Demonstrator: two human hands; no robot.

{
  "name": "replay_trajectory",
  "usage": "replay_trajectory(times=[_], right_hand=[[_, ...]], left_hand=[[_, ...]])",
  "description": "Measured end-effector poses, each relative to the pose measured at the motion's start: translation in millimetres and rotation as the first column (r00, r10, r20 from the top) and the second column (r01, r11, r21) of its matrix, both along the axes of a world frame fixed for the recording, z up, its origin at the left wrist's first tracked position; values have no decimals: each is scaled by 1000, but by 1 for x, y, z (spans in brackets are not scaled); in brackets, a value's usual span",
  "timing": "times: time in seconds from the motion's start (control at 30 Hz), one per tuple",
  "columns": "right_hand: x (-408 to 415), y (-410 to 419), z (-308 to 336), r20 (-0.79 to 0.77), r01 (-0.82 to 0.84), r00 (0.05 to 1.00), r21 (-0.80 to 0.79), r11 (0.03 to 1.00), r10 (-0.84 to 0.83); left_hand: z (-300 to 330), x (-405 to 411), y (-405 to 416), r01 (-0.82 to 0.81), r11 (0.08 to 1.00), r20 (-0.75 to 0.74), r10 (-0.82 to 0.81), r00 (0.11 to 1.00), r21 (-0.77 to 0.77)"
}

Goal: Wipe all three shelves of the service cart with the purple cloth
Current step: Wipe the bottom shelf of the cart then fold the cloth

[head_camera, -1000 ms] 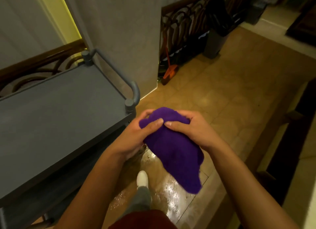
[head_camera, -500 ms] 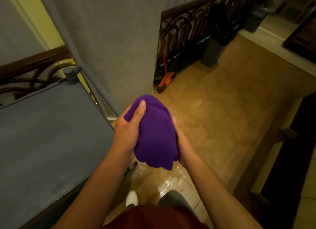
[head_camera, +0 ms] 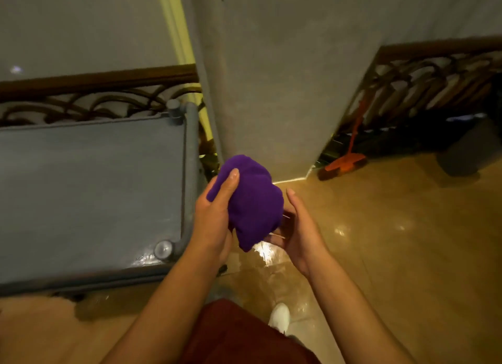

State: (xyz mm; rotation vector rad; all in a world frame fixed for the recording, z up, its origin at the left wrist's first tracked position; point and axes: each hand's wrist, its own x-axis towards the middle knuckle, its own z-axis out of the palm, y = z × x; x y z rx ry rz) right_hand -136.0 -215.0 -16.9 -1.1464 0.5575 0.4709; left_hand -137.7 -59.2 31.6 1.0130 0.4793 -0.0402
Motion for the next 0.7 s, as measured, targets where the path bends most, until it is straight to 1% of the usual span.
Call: replay_trajectory(times=[0.07, 0.1, 0.13, 0.2, 0.23, 0.33, 0.4, 0.47, 0.57, 0.63, 0.7], right_hand=[[27, 10, 6, -25, -76, 996, 214, 974, 83], [41, 19, 7, -41, -108, 991, 297, 949, 125], [53, 27, 7, -47, -133, 986, 363, 922, 161], [75, 41, 3, -29, -183, 977, 406, 895, 213], [91, 55, 0, -23, -245, 961, 404, 881, 277], [125, 73, -7, 26, -354, 927, 383, 853, 373], [147, 87, -15, 22, -428, 891, 371, 824, 454], [165, 99, -23, 8, -465, 872, 324, 824, 489], [185, 112, -41, -12, -450, 881, 296, 843, 474], [197, 116, -53, -36, -439, 884, 283, 853, 467], [205, 115, -68, -55, -441, 881, 257, 860, 469]], left_hand=[[-1, 7, 2, -61, 995, -47, 58, 997, -76], [-1, 12, 8, -99, 991, -59, 94, 994, -93], [-1, 16, 17, -134, 987, -77, 127, 989, -88], [-3, 25, 37, -175, 983, -93, 169, 981, -55], [-6, 30, 54, -231, 973, -88, 228, 970, -20], [-17, 43, 87, -319, 941, -53, 326, 944, 113], [-29, 57, 112, -408, 890, -37, 424, 905, 204], [-40, 75, 132, -457, 843, -24, 482, 876, 283], [-54, 102, 152, -448, 837, 12, 469, 883, 314], [-67, 117, 157, -414, 824, 21, 441, 897, 386], [-86, 130, 156, -369, 818, -25, 422, 906, 442]])
